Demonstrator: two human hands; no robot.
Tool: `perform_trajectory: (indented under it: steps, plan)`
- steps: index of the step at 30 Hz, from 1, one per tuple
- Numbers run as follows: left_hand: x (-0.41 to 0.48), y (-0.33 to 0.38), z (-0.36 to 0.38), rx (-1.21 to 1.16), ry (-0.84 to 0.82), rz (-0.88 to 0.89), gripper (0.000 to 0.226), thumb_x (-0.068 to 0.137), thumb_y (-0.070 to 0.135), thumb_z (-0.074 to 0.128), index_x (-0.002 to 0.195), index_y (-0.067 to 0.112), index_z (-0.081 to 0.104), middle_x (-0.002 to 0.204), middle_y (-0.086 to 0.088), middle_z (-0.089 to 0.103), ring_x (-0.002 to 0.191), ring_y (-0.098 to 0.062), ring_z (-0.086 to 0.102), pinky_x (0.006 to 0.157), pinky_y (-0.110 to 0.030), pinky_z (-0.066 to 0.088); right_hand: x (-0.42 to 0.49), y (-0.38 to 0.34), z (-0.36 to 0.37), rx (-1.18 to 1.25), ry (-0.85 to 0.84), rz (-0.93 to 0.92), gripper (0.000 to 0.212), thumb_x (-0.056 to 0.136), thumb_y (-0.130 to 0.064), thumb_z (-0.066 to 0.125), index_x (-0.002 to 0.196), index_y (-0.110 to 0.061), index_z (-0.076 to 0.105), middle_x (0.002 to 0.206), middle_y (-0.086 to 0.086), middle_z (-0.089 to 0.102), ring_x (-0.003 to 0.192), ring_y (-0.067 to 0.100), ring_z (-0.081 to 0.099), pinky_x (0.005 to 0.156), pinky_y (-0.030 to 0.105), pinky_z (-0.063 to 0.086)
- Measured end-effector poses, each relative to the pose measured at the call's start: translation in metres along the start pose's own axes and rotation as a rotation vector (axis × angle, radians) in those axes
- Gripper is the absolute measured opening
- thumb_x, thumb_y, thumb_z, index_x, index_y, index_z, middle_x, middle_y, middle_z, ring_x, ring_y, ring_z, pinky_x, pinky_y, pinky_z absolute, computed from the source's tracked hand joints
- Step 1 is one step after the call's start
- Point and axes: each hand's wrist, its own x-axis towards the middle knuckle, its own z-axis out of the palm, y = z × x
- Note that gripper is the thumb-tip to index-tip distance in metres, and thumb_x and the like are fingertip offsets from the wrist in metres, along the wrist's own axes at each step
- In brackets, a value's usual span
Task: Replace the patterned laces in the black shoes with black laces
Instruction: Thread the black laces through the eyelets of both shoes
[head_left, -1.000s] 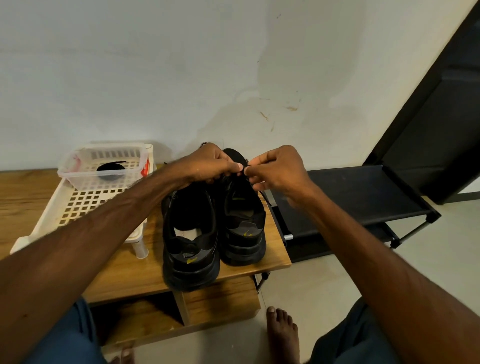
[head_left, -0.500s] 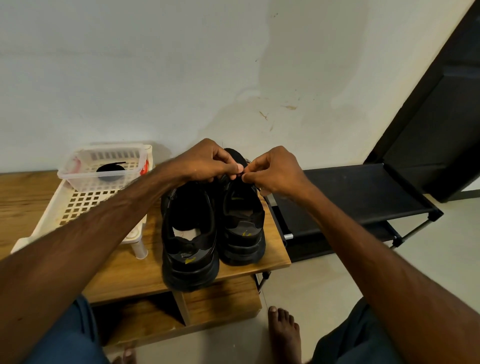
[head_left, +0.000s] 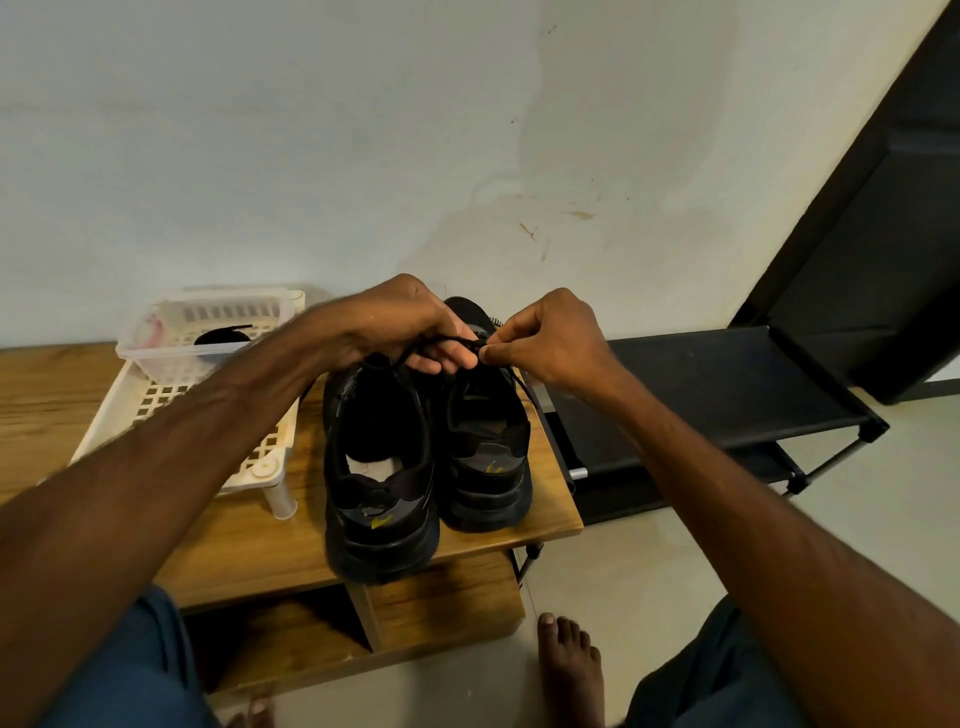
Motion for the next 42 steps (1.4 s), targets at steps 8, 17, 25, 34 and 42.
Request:
perform_trajectory:
  steps: [8, 17, 25, 34, 42]
  plan:
    - [-0.004, 0.001, -0.005, 0.033, -0.016, -0.095, 0.018, 0.098, 0.004, 0.062, 0.111, 0.008, 0.074, 0.098, -0.012, 0.079, 0.101, -0.024, 0.074, 0.088, -0.034, 0.059, -0.001, -0.002, 0.001, 0.011, 0.001, -0.011, 0.009, 0.076, -0.026, 0.089, 0.079, -0.02, 0.083, 0.073, -0.007, 0.076, 0.066, 0.0, 0.068, 0.065, 0.022, 0.054]
    - [0.001, -0.005, -0.009, -0.022, 0.015, -0.056, 0.018, 0.089, -0.003, 0.071, 0.103, 0.004, 0.078, 0.1, -0.016, 0.078, 0.082, -0.019, 0.075, 0.069, -0.024, 0.063, -0.002, -0.002, 0.001, 0.004, 0.008, 0.001, 0.007, 0.076, -0.024, 0.089, 0.077, -0.021, 0.083, 0.074, -0.008, 0.076, 0.073, 0.003, 0.071, 0.073, 0.028, 0.061]
    - [-0.005, -0.004, -0.006, -0.078, 0.012, -0.001, 0.021, 0.085, -0.002, 0.074, 0.106, -0.001, 0.076, 0.095, -0.019, 0.077, 0.085, -0.025, 0.077, 0.064, -0.02, 0.061, -0.003, -0.004, 0.0, 0.043, -0.007, 0.072, 0.008, 0.077, -0.022, 0.088, 0.077, -0.017, 0.082, 0.068, -0.002, 0.076, 0.064, 0.013, 0.075, 0.065, 0.034, 0.065]
    - [0.001, -0.007, 0.004, 0.214, 0.097, 0.189, 0.025, 0.075, 0.019, 0.088, 0.095, 0.006, 0.079, 0.076, -0.008, 0.077, 0.063, -0.011, 0.072, 0.055, -0.015, 0.053, -0.004, -0.007, -0.005, 0.088, -0.07, 0.091, 0.007, 0.084, -0.014, 0.084, 0.087, -0.009, 0.08, 0.074, 0.003, 0.077, 0.065, 0.011, 0.075, 0.06, 0.024, 0.062]
    - [0.006, -0.012, 0.002, 0.594, 0.182, 0.515, 0.015, 0.08, 0.026, 0.086, 0.087, 0.015, 0.08, 0.078, 0.006, 0.076, 0.069, -0.006, 0.073, 0.068, -0.02, 0.059, 0.0, -0.004, -0.009, -0.03, -0.125, -0.005, 0.008, 0.086, -0.018, 0.082, 0.093, -0.015, 0.082, 0.077, -0.001, 0.077, 0.066, 0.008, 0.074, 0.065, 0.026, 0.063]
